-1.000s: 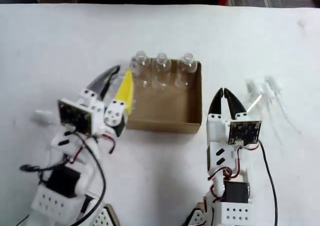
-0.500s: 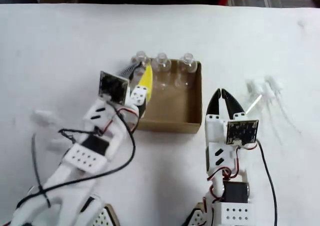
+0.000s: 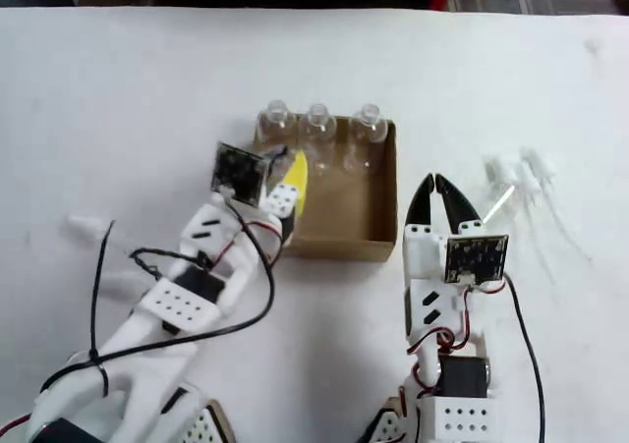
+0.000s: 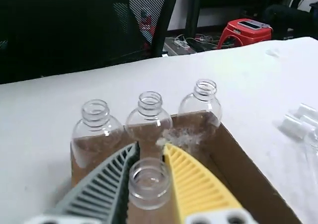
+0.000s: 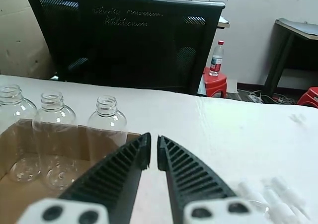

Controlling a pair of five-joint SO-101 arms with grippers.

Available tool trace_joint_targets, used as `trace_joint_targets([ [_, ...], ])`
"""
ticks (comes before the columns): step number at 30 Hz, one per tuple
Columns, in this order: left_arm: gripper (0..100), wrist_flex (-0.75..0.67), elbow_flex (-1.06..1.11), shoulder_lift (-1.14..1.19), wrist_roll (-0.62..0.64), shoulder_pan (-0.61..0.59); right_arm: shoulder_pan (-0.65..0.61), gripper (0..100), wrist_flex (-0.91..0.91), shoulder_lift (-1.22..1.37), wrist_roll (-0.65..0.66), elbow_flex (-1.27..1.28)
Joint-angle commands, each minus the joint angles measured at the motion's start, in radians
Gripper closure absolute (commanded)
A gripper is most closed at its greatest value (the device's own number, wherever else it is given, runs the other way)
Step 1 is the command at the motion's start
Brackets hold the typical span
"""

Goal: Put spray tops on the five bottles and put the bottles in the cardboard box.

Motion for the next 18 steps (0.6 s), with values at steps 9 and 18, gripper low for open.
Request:
trace_joint_targets([
  [9,98,-0.021,0.006,-0.007,0.006,0.062,-0.002,97.7,-0.004,-0.005,0.017,0.008],
  [18,96,-0.020,0.006,-0.008,0.005,0.036,-0.002,97.7,-0.004,-0.005,0.017,0.008],
])
